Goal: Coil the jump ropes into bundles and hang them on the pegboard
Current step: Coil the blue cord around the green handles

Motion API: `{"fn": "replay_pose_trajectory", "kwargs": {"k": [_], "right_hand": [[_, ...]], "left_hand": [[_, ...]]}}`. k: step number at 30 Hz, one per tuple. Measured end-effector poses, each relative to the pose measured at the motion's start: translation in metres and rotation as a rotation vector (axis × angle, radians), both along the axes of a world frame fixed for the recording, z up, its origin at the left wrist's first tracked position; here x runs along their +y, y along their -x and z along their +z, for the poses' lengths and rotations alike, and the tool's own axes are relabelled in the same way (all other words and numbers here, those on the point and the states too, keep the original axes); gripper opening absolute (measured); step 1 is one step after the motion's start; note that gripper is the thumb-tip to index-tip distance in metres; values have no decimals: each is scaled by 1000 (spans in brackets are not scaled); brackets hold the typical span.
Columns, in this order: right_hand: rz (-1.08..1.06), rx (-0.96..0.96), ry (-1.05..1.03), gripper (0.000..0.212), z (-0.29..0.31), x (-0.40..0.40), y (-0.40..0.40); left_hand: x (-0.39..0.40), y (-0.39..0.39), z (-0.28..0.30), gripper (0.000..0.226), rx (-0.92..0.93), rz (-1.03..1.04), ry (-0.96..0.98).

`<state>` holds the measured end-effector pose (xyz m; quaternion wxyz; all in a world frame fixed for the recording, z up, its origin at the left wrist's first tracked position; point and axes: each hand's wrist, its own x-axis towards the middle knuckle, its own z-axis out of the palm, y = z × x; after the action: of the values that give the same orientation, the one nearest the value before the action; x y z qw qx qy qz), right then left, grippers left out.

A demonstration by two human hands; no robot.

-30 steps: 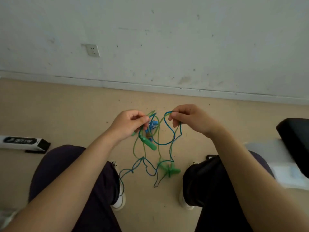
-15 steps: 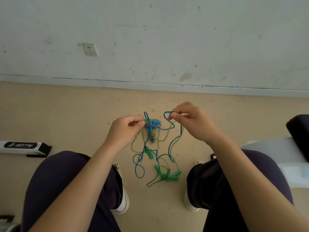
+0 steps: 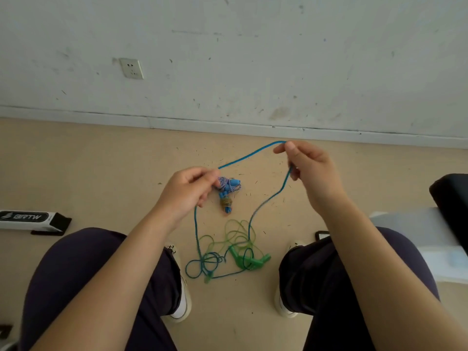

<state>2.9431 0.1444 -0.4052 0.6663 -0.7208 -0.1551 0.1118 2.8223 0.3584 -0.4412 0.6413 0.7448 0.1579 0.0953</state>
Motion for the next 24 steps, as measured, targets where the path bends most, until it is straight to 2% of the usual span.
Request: {"fn": "replay_pose_trajectory", "kwargs": {"k": [3, 6, 9, 14, 16, 21, 24], "right_hand": [[99, 133, -117, 25, -1, -3, -1], [363, 304, -218, 21, -6, 11, 14], [472, 305, -195, 23, -8, 19, 23], [171, 109, 81, 25, -9, 11, 12], [59, 93, 136, 25, -11, 4, 6], [-245, 193, 0, 22, -7, -13, -10], [-253, 196, -16, 23, -9, -13, -12]], "left_hand": [[2, 2, 2, 28, -18, 52, 103], [-13, 2, -3, 26, 59, -117, 205], [-28, 4, -7, 37, 108, -341, 248], [-13, 7, -4, 32, 219, -398, -7], [-3, 8, -4, 31, 284, -461, -62], [14, 16, -5, 24, 449, -596, -211], [11, 15, -6, 28, 363, -542, -133]]}}
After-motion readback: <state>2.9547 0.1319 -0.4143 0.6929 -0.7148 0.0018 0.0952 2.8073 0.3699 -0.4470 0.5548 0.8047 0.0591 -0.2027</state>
